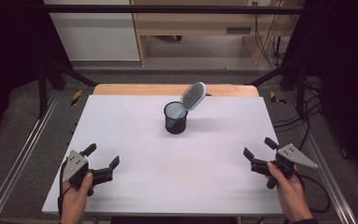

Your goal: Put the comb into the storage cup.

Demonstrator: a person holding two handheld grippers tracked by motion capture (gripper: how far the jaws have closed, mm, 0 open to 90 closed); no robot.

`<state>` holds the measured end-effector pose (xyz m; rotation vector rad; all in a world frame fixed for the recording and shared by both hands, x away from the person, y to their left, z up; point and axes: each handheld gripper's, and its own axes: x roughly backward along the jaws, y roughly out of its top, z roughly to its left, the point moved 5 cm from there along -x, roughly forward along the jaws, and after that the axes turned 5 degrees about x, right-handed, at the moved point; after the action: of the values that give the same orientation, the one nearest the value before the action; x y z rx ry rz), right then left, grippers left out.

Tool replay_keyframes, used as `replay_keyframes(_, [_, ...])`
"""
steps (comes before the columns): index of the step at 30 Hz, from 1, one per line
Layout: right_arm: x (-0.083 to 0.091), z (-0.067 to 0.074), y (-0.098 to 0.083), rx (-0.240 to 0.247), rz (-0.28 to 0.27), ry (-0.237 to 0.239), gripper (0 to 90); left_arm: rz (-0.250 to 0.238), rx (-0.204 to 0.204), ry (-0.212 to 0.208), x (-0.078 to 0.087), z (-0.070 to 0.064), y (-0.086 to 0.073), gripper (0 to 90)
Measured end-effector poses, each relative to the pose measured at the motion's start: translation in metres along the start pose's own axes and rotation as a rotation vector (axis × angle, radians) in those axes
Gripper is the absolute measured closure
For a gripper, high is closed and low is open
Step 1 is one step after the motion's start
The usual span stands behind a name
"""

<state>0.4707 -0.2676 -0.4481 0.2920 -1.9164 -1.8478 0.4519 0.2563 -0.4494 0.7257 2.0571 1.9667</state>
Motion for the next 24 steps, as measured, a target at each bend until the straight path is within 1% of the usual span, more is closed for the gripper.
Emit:
replay_keyframes(7, [-0.005,0.01,-0.007,0.013,0.007,0.034,5.1,-0.002,0.0,-0.014,0.0,-0.002,0.0,1.7])
replay_keyframes(17, [-0.012,0.021,-0.015,0.034,0.027,0.072,5.1,-0.012,0.005,-0.018,0.0,-0.002,0.001,1.7])
replay_keyframes(24, [-0.015,0.027,-0.018,0.028,0.025,0.097,5.0,-0.023,0.002,-0.02,0.001,-0.003,0.003,1.7])
